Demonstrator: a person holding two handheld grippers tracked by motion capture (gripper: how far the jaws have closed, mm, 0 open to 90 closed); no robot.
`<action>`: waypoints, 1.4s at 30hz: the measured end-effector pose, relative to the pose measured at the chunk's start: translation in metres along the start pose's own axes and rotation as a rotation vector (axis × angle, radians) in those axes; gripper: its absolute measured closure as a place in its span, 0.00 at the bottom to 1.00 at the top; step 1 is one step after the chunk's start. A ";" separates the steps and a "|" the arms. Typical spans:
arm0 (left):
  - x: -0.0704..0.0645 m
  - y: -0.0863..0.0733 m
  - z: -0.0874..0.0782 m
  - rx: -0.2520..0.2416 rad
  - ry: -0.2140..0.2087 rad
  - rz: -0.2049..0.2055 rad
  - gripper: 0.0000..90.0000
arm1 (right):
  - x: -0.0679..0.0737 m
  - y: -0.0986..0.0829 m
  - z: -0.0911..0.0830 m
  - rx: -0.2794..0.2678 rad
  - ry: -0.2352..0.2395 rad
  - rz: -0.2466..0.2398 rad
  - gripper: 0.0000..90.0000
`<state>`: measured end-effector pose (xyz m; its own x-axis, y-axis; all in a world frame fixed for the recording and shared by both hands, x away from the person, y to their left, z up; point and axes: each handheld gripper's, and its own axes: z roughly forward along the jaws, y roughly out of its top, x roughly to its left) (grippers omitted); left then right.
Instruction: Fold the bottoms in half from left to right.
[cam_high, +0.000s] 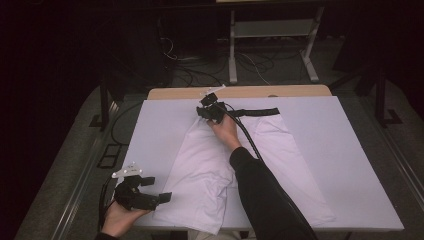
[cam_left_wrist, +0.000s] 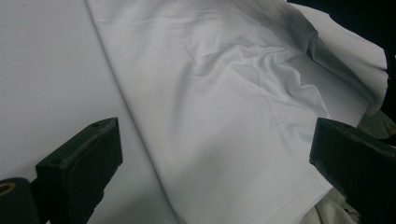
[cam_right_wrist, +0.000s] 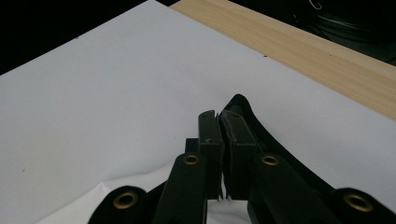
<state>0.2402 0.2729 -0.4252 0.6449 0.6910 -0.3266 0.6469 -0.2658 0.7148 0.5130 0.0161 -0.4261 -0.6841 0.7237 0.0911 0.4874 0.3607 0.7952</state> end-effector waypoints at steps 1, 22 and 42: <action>0.000 -0.001 0.000 0.008 -0.002 0.001 0.02 | 0.000 0.000 0.000 -0.001 0.001 -0.001 0.96; 0.002 -0.021 -0.006 0.111 0.000 -0.049 0.11 | -0.001 -0.001 -0.002 -0.002 0.007 0.005 0.96; 0.007 -0.034 -0.008 0.145 -0.038 -0.075 0.34 | -0.002 -0.001 -0.004 -0.011 0.012 0.003 0.96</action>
<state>0.2196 0.2919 -0.4470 0.6056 0.6873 -0.4011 0.7442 -0.3107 0.5913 0.5118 0.0119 -0.4243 -0.6892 0.7175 0.1010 0.4834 0.3515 0.8017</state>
